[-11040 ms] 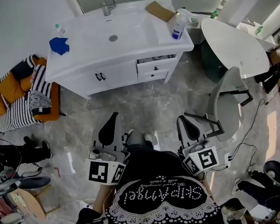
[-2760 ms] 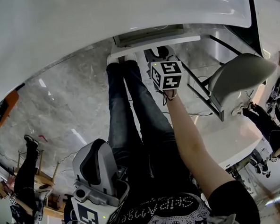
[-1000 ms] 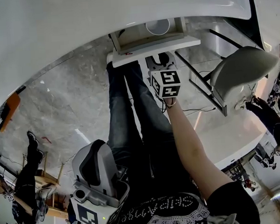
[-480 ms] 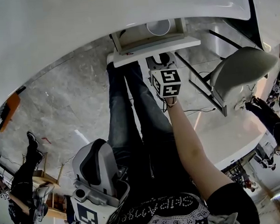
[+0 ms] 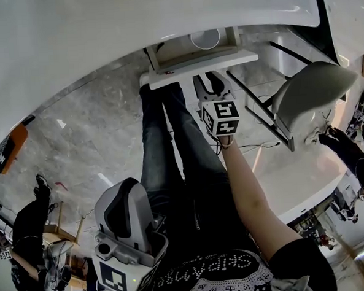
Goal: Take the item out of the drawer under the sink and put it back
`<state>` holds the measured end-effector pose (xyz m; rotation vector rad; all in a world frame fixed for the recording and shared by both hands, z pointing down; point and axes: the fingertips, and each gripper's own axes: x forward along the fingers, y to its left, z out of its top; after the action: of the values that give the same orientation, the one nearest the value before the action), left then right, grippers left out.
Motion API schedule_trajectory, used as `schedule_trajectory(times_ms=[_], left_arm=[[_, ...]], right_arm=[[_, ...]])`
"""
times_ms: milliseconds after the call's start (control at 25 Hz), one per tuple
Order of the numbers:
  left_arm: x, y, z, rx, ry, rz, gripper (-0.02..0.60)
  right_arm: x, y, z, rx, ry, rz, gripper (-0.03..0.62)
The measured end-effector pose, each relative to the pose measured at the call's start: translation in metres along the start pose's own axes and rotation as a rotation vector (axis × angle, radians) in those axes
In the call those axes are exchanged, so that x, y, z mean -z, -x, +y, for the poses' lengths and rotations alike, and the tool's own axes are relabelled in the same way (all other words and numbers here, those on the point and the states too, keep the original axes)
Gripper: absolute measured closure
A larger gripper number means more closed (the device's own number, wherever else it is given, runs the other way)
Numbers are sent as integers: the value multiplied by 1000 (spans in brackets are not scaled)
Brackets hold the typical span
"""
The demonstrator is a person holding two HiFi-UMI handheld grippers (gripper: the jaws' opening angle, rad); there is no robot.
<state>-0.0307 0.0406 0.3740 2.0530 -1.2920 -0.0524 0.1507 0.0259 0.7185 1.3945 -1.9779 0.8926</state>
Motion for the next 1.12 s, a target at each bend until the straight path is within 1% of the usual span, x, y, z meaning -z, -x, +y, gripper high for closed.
schedule_trajectory(times_ms=[120, 280, 400, 520, 680, 800, 960, 1120], left_arm=[[1, 2, -3, 29, -9, 8, 577], [-9, -2, -6, 36, -16, 0, 577], [-18, 0, -11, 59, -37, -13, 577], [-28, 2, -17, 83, -67, -29, 577], [-44, 2, -23, 86, -105, -44, 577], [-60, 7, -26, 76, -130, -62, 577], [-86, 13, -27, 70, -170, -106, 577], [-116, 22, -30, 63, -214, -172, 577]], right_arm=[[-1, 23, 2, 0, -10, -16, 479], [-13, 67, 4, -5, 32, -37, 516], [-38, 101, -8, 34, 7, -100, 543], [-67, 129, -11, 51, -28, -176, 559], [-100, 153, -3, 44, -75, -251, 568], [-121, 167, 11, 17, -106, -284, 571], [-152, 182, 32, -15, -73, -312, 571], [-186, 201, 43, -27, -28, -369, 571]])
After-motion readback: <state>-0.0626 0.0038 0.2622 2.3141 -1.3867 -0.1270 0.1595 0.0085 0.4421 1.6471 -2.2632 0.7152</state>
